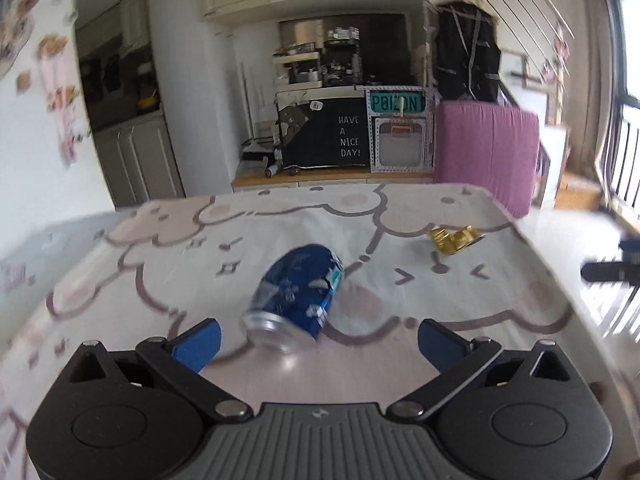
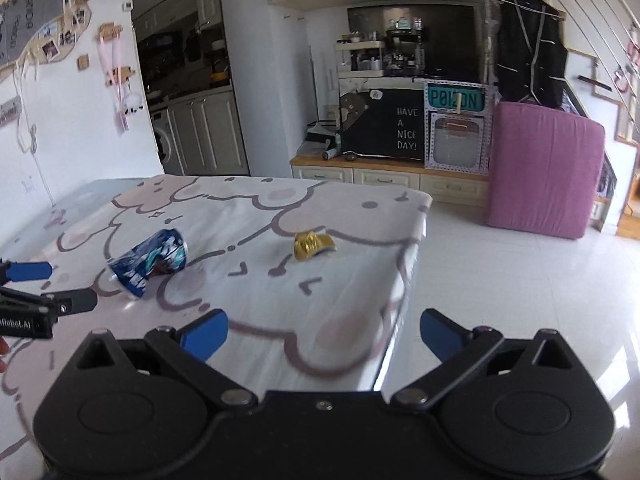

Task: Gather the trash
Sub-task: 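Grasp the blue Pepsi can with the left tool while the right tool grasps the gold wrapper, then lift the Pepsi can and gold wrapper and carry both toward the wastebasket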

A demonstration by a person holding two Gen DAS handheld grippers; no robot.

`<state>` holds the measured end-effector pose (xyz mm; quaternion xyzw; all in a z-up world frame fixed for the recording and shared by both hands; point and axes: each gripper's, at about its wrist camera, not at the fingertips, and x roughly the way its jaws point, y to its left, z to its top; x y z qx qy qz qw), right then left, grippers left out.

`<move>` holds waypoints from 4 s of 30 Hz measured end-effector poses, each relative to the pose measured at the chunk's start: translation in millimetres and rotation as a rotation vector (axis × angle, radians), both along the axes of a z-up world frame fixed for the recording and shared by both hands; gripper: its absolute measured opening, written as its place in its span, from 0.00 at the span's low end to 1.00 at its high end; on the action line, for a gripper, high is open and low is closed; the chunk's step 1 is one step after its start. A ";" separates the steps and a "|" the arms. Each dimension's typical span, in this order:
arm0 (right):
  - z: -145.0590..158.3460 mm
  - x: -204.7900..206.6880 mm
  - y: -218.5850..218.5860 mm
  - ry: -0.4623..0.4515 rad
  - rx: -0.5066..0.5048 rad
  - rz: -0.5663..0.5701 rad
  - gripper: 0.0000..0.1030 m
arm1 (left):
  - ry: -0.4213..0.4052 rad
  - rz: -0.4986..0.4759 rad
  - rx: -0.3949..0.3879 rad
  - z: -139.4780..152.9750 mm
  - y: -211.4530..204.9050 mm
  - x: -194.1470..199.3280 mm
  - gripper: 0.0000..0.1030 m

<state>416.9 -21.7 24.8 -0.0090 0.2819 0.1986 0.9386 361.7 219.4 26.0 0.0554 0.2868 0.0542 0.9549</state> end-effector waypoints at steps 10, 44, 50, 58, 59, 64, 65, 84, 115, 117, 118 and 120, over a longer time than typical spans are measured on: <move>-4.9 86.4 46.1 -0.064 -0.183 0.113 0.85 | 0.061 -0.071 0.291 -29.9 -12.3 58.5 0.61; -43.5 158.1 107.3 -0.033 -0.541 0.500 0.21 | 0.102 -0.054 -0.058 -12.7 41.9 91.8 0.31; -37.4 121.0 82.1 0.051 -0.331 0.378 0.21 | 0.098 -0.054 -0.245 -6.5 41.5 67.2 0.30; -24.7 63.0 35.6 0.250 0.054 0.237 0.21 | 0.144 0.059 -0.746 -25.5 45.4 15.8 0.30; -25.2 57.5 32.4 0.274 0.102 0.226 0.21 | 0.146 0.076 -0.805 -30.0 45.0 9.5 0.30; -30.7 37.3 36.6 0.343 0.206 0.234 0.21 | 0.219 0.074 -0.999 -55.8 41.4 -3.3 0.30; -32.4 35.2 40.3 0.353 0.209 0.248 0.21 | 0.229 0.066 -0.998 -56.6 41.4 -3.0 0.30; -37.1 27.2 77.9 0.341 0.155 0.374 0.21 | 0.424 -0.006 -1.000 -74.5 89.2 32.5 0.35; -13.6 7.5 31.9 0.310 0.110 0.266 0.21 | 0.429 -0.051 -1.001 -75.3 34.5 40.8 0.26; -19.2 5.7 34.8 0.316 0.091 0.255 0.21 | 0.433 -0.066 -1.007 -76.1 32.3 40.6 0.26; -22.1 5.0 35.8 0.310 0.073 0.247 0.21 | 0.430 -0.073 -1.011 -76.2 32.1 39.9 0.26; -25.3 6.8 33.4 0.318 0.086 0.237 0.21 | 0.426 -0.089 -1.023 -77.5 31.7 40.3 0.27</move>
